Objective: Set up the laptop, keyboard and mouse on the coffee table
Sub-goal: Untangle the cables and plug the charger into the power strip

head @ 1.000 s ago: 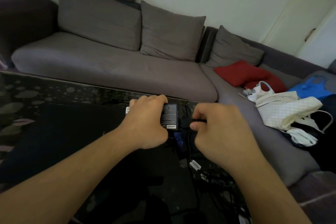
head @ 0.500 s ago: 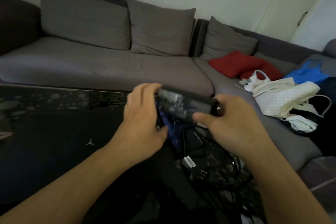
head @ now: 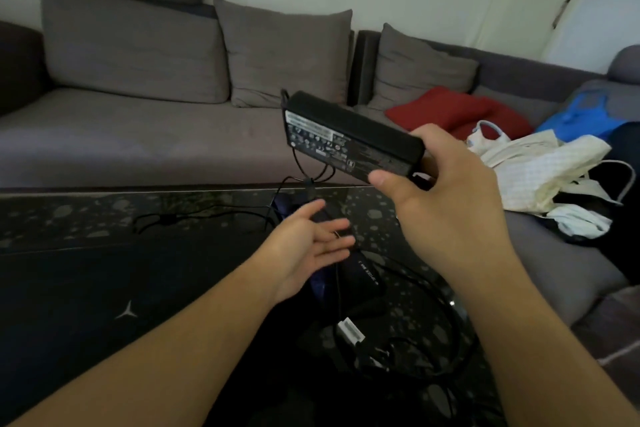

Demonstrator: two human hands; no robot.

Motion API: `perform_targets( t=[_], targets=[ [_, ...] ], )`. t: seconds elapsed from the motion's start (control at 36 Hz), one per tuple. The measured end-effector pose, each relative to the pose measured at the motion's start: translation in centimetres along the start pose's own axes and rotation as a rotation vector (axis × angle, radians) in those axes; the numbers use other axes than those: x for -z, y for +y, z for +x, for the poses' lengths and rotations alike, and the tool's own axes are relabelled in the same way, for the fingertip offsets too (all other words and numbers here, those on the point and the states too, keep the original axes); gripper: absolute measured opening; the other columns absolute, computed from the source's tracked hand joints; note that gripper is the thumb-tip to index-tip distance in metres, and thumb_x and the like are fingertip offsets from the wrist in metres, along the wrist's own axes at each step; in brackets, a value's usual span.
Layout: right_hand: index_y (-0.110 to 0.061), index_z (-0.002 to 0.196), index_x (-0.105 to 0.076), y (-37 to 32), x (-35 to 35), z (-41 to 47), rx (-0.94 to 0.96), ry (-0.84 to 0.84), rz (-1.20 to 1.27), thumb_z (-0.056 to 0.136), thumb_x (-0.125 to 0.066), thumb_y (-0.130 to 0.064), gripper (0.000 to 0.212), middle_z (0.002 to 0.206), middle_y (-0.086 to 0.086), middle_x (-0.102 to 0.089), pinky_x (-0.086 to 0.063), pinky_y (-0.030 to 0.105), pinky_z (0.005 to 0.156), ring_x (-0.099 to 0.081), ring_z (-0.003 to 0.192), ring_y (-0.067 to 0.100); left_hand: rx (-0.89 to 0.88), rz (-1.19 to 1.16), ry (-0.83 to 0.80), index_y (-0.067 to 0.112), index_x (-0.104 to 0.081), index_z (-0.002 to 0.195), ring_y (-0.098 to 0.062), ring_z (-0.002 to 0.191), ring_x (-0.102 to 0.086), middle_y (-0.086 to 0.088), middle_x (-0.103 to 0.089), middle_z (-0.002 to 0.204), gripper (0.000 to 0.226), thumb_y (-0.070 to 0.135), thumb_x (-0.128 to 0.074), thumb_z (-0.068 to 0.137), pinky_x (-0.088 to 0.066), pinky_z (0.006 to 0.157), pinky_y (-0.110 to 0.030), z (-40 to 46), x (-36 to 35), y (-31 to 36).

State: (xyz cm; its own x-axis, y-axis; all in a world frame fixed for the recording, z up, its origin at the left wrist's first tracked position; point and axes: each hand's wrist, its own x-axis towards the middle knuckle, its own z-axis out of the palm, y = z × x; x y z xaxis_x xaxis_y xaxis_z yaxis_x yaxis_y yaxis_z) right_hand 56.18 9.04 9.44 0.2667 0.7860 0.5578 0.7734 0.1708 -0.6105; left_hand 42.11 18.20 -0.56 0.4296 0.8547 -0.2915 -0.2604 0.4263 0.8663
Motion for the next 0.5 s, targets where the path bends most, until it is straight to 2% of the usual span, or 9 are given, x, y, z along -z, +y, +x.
perform_targets(
  t=[0.06, 0.11, 0.14, 0.19, 0.25, 0.31, 0.39, 0.44, 0.5],
  targets=[
    [-0.031, 0.094, -0.065, 1.8, -0.9, 0.9, -0.043, -0.071, 0.090, 0.087, -0.082, -0.035, 0.019, 0.086, -0.018, -0.074, -0.054, 0.034, 0.076, -0.068, 0.082, 0.000, -0.059, -0.082, 0.031, 0.035, -0.021, 0.165, -0.036, 0.124, -0.066, -0.016, -0.056, 0.150, 0.093, -0.022, -0.037, 0.093, -0.051, 0.106, -0.048, 1.6, 0.5, 0.7],
    [-0.030, 0.092, -0.068, 4.0, -2.2, 2.3, -0.100, -0.160, 0.141, 0.087, -0.084, -0.034, 0.017, 0.082, -0.017, -0.075, -0.051, 0.031, 0.072, -0.069, 0.078, 0.003, -0.116, -0.074, 0.112, 0.044, -0.014, 0.165, -0.031, 0.125, -0.062, -0.013, -0.056, 0.148, 0.105, -0.025, -0.037, 0.089, -0.044, 0.113, -0.046, 3.2, 0.8, 1.4],
    [-0.029, 0.091, -0.069, 5.2, -2.7, 3.1, -0.133, -0.204, 0.148, 0.087, -0.084, -0.034, 0.016, 0.077, -0.019, -0.074, -0.048, 0.030, 0.070, -0.068, 0.074, 0.003, -0.133, -0.060, 0.149, 0.047, -0.012, 0.164, -0.029, 0.117, -0.064, -0.013, -0.061, 0.140, 0.110, -0.026, -0.039, 0.086, -0.049, 0.108, -0.045, 4.2, 0.9, 1.6],
    [-0.027, 0.092, -0.070, 7.7, -3.9, 4.7, -0.222, -0.285, 0.173, 0.088, -0.084, -0.035, 0.016, 0.067, -0.022, -0.070, -0.046, 0.029, 0.069, -0.063, 0.065, 0.004, -0.155, -0.001, 0.195, 0.047, -0.011, 0.163, -0.027, 0.102, -0.066, -0.012, -0.061, 0.136, 0.115, -0.027, -0.044, 0.082, -0.058, 0.080, -0.037, 5.9, 1.5, 1.8],
    [-0.025, 0.095, -0.072, 9.7, -5.0, 6.3, -0.313, -0.349, 0.183, 0.089, -0.082, -0.034, 0.015, 0.074, -0.015, -0.074, -0.054, 0.037, 0.072, -0.068, 0.073, 0.012, -0.145, 0.164, 0.219, 0.043, -0.012, 0.164, -0.017, 0.092, -0.060, -0.004, -0.059, 0.129, 0.112, -0.026, -0.048, 0.084, -0.054, 0.071, -0.031, 6.9, 2.2, 1.6],
    [-0.021, 0.102, -0.073, 11.5, -6.0, 7.5, -0.382, -0.411, 0.173, 0.093, -0.079, -0.031, 0.015, 0.091, 0.000, -0.081, -0.058, 0.037, 0.072, -0.071, 0.079, 0.020, -0.160, 0.392, 0.208, 0.036, -0.025, 0.162, -0.020, 0.099, -0.062, -0.005, -0.063, 0.122, 0.102, -0.022, -0.055, 0.083, -0.057, 0.089, -0.040, 7.8, 3.1, 1.1],
    [-0.016, 0.113, -0.072, 13.7, -7.4, 8.8, -0.468, -0.540, 0.132, 0.099, -0.071, -0.025, 0.017, 0.090, 0.007, -0.082, -0.040, 0.021, 0.046, -0.057, 0.057, 0.014, -0.178, 0.730, 0.218, 0.024, -0.051, 0.143, -0.025, 0.109, -0.065, 0.002, -0.066, 0.115, 0.070, -0.010, -0.061, 0.083, -0.056, 0.101, -0.047, 8.6, 3.7, 0.6],
    [-0.016, 0.118, -0.071, 15.1, -8.2, 9.4, -0.494, -0.613, 0.083, 0.100, -0.069, -0.024, 0.020, 0.090, 0.008, -0.082, -0.031, 0.020, 0.041, -0.051, 0.049, 0.011, -0.181, 0.906, 0.260, 0.012, -0.067, 0.120, -0.028, 0.102, -0.068, -0.005, -0.072, 0.106, 0.039, -0.001, -0.060, 0.085, -0.059, 0.093, -0.044, 9.0, 3.6, 0.5],
    [-0.013, 0.119, -0.070, 16.4, -8.9, 9.8, -0.509, -0.685, 0.046, 0.101, -0.068, -0.024, 0.021, 0.089, 0.009, -0.082, -0.029, 0.022, 0.041, -0.052, 0.049, 0.011, -0.184, 0.952, 0.326, 0.000, -0.072, 0.101, -0.031, 0.089, -0.068, -0.014, -0.072, 0.095, 0.023, 0.001, -0.055, 0.086, -0.055, 0.074, -0.037, 9.4, 3.6, 0.5]
  ],
)
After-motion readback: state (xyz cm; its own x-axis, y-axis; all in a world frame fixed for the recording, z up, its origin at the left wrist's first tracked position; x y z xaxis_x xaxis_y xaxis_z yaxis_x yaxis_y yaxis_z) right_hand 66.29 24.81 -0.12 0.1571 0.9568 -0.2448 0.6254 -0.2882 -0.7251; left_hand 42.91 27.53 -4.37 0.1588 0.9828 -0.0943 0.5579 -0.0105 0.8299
